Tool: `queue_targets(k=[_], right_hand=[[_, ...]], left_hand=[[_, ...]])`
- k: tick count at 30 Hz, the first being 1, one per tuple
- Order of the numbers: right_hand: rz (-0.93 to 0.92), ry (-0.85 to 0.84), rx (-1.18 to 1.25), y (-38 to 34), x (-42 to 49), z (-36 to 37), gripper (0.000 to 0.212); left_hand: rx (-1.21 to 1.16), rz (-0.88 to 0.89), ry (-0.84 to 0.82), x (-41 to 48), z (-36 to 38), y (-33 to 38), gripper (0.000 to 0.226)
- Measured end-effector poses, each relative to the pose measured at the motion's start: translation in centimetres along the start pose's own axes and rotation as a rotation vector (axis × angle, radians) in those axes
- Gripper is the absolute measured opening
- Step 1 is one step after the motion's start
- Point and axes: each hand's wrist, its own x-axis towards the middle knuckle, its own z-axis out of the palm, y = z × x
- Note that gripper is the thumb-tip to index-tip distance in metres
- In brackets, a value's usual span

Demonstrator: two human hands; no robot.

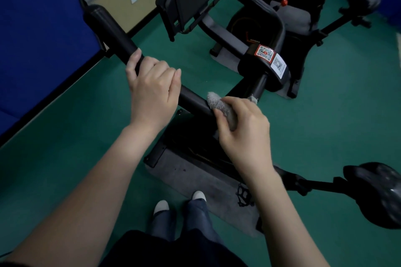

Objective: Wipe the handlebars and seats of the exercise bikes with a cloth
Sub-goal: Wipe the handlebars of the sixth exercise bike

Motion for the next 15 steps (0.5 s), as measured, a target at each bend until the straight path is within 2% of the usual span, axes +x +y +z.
queue_targets(k=[7, 12, 15], right_hand=[[0.076, -0.153, -0.107, 0.9, 2.6, -2.4, 0.019], [0.109, -0.443, -0.117, -0.7, 5.2, -2.2, 0.018], [0.11, -0.523, -0.064, -0.9, 5.8, -2.4, 0.018]], left_hand=[[-0.017, 0.013, -0.004, 0.0, 0.1, -0.2, 0.038], [-0.028, 0.012, -0.013, -0.1, 0.3, -0.4, 0.039], [-0.028, 0.012, -0.01, -0.1, 0.3, -0.4, 0.038]])
